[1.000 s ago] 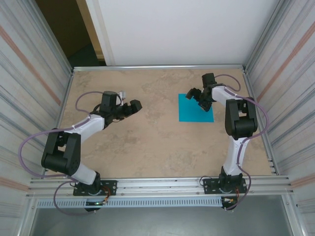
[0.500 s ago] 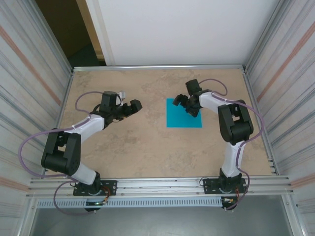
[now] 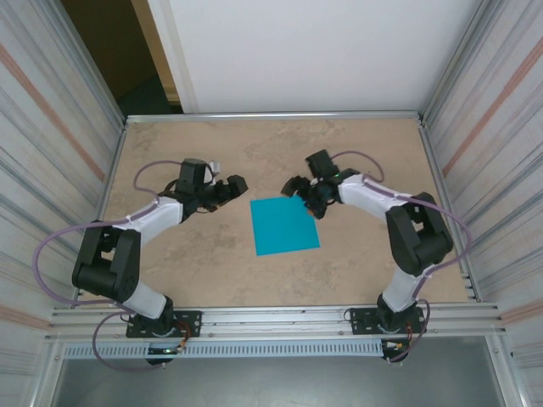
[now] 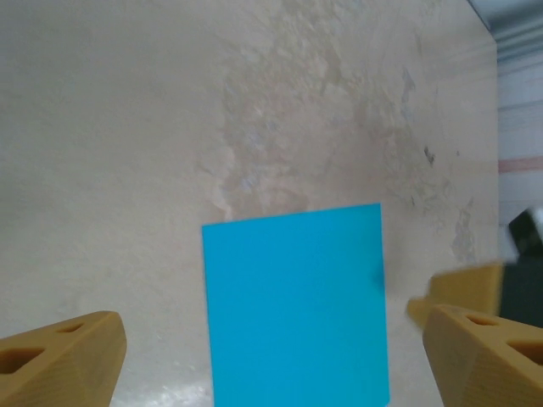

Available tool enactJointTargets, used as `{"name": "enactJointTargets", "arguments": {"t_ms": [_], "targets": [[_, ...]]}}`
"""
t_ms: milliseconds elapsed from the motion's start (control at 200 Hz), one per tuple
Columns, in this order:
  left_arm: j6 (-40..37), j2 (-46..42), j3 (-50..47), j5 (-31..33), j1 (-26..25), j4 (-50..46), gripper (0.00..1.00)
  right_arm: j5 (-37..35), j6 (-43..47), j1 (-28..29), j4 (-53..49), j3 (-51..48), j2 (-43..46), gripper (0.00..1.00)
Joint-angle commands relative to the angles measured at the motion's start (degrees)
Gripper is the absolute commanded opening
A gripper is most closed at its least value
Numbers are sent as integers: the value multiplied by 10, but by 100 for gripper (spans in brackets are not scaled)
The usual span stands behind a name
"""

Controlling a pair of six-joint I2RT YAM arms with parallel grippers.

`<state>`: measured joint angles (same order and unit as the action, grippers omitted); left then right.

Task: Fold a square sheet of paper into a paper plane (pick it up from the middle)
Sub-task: Rotate the square sheet of paper at the center of the table.

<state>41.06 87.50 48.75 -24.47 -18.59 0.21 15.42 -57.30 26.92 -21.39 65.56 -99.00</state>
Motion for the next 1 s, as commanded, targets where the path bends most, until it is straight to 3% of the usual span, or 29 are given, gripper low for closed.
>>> {"name": "enactJointTargets", "arguments": {"t_ms": [0,135,311,656,997], "targets": [[33,11,23,-22,-39,-39,87,35,95,-41,-58,-8,5,84],[78,32,29,-24,-91,-35,79,44,174,-52,-104,20,-26,71],[111,92,52,-37,-128,-8,70,46,185,-52,-112,53,-68,57],[66,149,95,-1,-134,-69,65,71,163,-34,-79,40,-104,49],[46,181,101,-2,-109,-85,69,50,141,-9,-81,-7,-92,48]]}}
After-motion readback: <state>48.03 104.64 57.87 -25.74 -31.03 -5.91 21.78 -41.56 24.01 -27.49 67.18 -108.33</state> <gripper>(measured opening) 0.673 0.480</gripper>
